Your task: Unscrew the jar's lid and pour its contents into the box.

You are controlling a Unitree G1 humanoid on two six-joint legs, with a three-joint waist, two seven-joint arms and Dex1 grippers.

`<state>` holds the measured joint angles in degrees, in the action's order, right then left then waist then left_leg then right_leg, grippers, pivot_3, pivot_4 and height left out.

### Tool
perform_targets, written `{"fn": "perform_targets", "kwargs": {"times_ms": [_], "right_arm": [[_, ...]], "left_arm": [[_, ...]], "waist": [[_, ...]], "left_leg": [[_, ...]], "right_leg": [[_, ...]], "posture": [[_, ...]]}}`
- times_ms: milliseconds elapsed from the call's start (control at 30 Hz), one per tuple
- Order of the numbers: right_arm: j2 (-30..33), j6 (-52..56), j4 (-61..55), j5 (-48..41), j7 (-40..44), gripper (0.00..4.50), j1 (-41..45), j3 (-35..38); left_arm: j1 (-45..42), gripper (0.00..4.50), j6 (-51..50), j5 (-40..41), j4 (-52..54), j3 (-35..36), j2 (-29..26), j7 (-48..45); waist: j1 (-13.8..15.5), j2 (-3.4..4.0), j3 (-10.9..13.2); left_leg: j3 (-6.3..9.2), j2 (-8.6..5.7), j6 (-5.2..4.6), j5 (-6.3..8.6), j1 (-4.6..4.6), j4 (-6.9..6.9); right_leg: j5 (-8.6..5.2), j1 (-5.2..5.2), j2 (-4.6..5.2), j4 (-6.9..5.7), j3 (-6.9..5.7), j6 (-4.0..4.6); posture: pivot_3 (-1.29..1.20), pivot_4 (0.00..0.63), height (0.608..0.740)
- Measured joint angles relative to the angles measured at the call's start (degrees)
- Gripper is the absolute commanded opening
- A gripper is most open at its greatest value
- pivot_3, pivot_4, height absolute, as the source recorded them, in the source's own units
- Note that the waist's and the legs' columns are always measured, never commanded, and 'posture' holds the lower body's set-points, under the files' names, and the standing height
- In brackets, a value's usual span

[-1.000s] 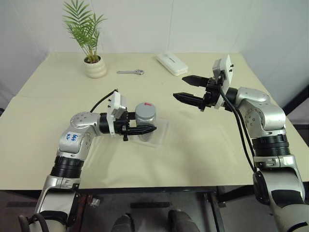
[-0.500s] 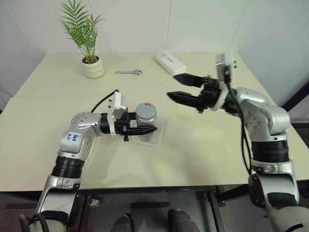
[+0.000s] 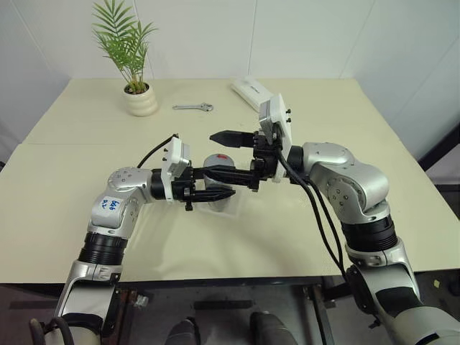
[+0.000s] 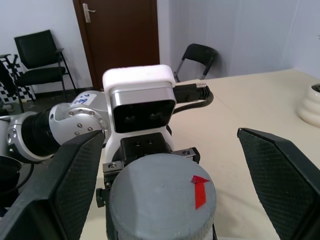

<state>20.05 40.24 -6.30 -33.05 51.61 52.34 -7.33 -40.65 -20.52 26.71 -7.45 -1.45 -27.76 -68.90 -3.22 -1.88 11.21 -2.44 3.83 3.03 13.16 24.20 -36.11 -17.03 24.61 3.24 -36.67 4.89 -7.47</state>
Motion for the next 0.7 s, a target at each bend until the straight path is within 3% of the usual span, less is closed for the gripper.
{"fn": "perform_targets", "kwargs": {"times_ms": [700], "right_arm": [[-0.3,-4.81,5.09,3.86,2.69,4.47,1.11,-1.48]], "left_arm": [[0.0,1.93,0.0,-0.21,-0.41,-0.12,0.22,1.15]], "waist": [[0.05,0.0,0.0]], "left_leg": [[0.0,0.0,0.0,0.0,0.0,0.0]], "right_leg": [[0.0,-0.01,0.0,0.02,0.0,0.0]], "posture": [[0.0,0.15,0.74]]}}
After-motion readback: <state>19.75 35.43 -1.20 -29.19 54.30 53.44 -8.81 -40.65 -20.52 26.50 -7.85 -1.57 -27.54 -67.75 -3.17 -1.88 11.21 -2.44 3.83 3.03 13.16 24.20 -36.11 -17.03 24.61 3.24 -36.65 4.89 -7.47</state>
